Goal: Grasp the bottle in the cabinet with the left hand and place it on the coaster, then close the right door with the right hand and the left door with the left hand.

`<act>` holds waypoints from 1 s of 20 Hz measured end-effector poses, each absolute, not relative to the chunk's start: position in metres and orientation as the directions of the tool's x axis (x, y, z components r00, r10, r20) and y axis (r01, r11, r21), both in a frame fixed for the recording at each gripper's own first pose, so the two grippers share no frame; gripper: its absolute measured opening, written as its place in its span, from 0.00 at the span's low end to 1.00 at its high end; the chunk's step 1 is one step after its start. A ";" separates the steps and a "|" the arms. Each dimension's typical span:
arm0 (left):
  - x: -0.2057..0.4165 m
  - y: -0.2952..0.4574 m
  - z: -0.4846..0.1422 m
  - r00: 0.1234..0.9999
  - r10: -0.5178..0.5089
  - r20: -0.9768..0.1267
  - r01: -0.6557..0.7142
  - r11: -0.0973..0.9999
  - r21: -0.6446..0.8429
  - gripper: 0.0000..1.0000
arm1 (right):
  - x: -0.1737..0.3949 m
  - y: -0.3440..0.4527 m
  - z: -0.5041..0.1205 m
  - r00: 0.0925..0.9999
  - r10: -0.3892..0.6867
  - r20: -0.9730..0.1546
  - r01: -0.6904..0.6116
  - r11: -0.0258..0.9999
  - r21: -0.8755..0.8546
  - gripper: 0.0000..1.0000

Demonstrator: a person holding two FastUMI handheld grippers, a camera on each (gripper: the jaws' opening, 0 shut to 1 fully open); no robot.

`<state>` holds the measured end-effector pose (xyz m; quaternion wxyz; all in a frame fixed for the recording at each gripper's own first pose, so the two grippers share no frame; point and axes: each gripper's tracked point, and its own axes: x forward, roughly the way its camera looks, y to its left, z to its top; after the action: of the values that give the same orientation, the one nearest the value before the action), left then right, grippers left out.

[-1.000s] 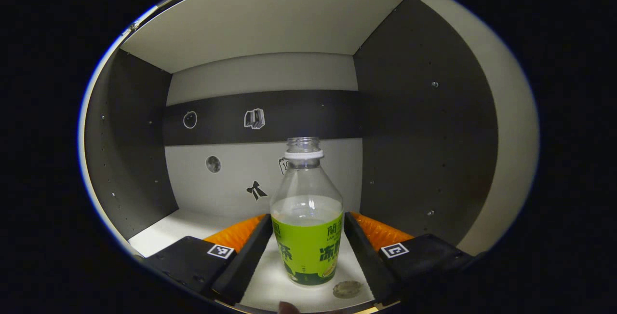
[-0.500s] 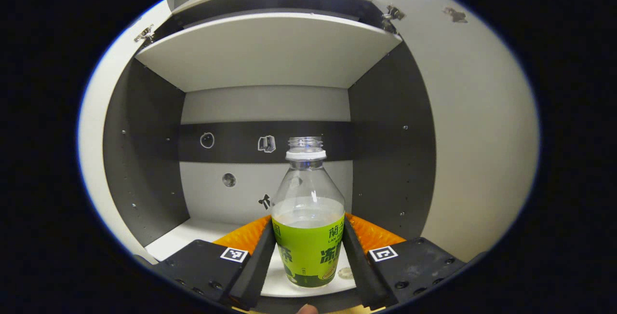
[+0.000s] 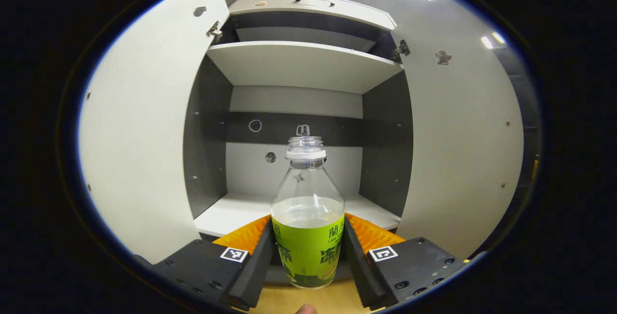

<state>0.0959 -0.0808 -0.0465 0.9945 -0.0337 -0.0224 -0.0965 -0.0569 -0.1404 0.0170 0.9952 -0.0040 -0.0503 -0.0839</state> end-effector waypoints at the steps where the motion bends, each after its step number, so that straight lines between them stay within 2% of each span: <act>1: 0.085 -0.075 -0.057 0.981 -0.188 0.050 0.191 0.980 -0.060 0.76 | -0.058 -0.136 0.017 0.981 -0.161 0.105 0.163 0.987 -0.008 0.98; 4: 0.050 -0.066 -0.094 0.978 -0.201 0.049 0.203 0.979 -0.038 0.76 | -0.060 -0.121 0.021 0.983 -0.141 0.114 0.144 0.989 -0.020 0.98; 8: 0.014 -0.085 -0.140 0.963 -0.265 0.050 0.264 0.964 0.037 0.76 | -0.063 -0.106 0.017 0.988 -0.118 0.104 0.123 0.992 -0.042 0.98; 13: -0.025 -0.115 -0.201 0.937 -0.350 -0.003 0.350 0.936 -0.028 0.77 | -0.067 -0.100 0.011 0.989 -0.122 0.080 0.123 0.992 -0.012 0.98; 17: -0.042 -0.119 -0.258 0.933 -0.352 -0.079 0.352 0.936 -0.021 0.77 | -0.070 -0.098 0.004 0.990 -0.129 0.056 0.131 0.991 -0.016 0.98; 20: -0.047 -0.119 -0.284 0.931 -0.353 -0.090 0.352 0.936 -0.029 0.77 | -0.071 -0.096 0.000 0.992 -0.122 0.041 0.124 0.991 -0.043 0.98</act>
<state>-0.0469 -0.1191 -0.2841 0.9827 -0.0063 0.0471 -0.1792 -0.0715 -0.0955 0.0003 0.9977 -0.0229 -0.0192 -0.0616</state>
